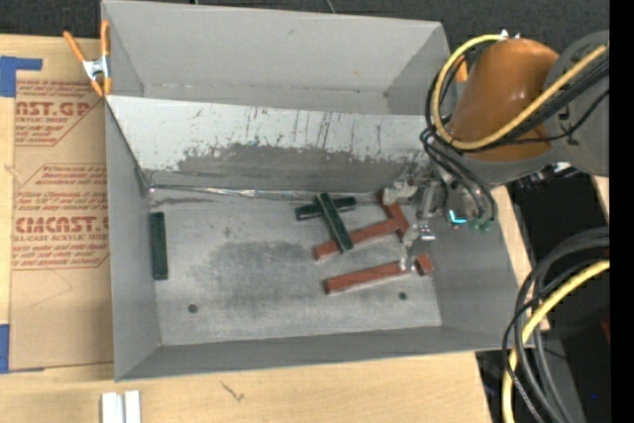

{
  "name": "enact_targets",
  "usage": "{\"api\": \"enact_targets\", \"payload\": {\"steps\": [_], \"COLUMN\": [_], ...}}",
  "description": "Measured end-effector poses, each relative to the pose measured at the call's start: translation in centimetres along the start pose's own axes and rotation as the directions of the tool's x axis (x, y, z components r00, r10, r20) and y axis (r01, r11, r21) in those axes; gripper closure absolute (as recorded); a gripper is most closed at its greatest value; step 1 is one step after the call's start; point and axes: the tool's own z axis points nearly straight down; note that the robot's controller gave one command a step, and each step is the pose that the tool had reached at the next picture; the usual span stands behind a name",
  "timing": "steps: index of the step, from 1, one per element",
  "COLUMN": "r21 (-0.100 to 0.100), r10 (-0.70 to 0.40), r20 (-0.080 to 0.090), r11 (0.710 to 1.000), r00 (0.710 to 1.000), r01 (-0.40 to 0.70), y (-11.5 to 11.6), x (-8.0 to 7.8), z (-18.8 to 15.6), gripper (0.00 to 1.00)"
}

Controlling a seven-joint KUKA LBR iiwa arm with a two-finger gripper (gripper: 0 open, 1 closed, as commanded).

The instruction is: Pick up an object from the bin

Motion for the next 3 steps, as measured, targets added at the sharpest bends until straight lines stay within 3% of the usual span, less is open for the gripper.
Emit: {"api": "enact_targets", "payload": {"steps": [2, 3], "r21": [0.001, 0.0], "r10": [-0.002, -0.134], "r20": [0.01, 0.003], "r11": [1.0, 0.991], "r00": [1.0, 0.991], "r01": [0.002, 0.134], "y": [0.0, -0.3], "x": [-0.2, -0.5], "z": [-0.3, 4.5], "gripper": [0.0, 0.0]}}
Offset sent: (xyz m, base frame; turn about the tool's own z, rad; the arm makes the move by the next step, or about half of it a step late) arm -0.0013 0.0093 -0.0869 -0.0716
